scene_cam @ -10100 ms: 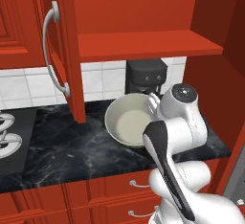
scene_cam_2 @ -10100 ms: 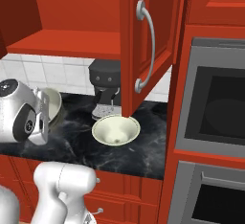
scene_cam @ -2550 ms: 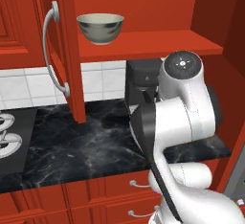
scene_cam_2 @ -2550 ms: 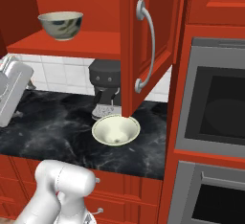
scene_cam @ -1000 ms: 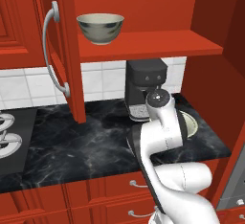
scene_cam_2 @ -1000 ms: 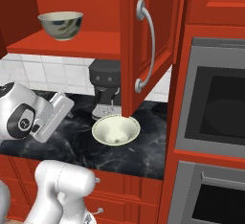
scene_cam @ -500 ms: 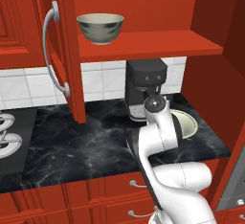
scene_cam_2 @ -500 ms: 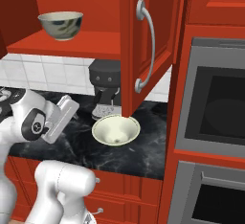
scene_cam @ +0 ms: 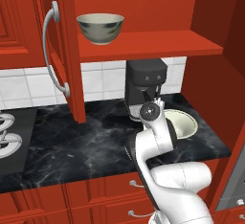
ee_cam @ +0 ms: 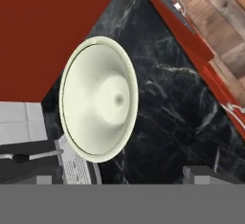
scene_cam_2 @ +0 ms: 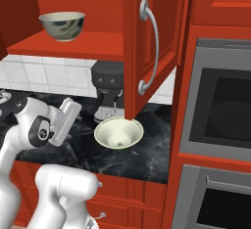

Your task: Open the cabinet. Pick the bowls from the counter and place them in the cabinet. Then close the cabinet.

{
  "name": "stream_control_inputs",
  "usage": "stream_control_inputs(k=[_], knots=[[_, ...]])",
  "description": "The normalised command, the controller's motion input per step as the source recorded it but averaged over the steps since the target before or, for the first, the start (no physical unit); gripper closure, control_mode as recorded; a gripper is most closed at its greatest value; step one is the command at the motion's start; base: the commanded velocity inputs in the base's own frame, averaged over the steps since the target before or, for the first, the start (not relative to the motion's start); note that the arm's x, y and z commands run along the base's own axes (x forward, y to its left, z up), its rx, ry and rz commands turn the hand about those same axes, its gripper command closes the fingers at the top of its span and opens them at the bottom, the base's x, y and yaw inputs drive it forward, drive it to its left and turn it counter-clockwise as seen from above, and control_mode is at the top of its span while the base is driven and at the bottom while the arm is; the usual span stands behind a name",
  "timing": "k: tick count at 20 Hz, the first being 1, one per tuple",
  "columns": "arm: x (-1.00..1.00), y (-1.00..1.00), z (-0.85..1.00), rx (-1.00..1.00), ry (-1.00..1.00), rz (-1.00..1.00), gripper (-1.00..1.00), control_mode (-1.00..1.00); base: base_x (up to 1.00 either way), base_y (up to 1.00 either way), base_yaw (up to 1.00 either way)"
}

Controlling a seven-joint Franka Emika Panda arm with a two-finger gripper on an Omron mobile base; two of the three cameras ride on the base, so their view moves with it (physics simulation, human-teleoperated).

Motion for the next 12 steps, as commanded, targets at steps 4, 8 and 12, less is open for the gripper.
stream_control_inputs(k=[4,8,12], knots=[[0.23,0.0,-0.28,0.0,-0.06,0.0,-1.0,-1.0,0.0,0.0,0.0],[0.19,0.0,-0.28,0.0,-0.04,0.0,-1.0,-1.0,0.0,0.0,0.0],[0.18,-0.07,-0.27,0.0,-0.08,0.0,-1.0,-1.0,0.0,0.0,0.0]])
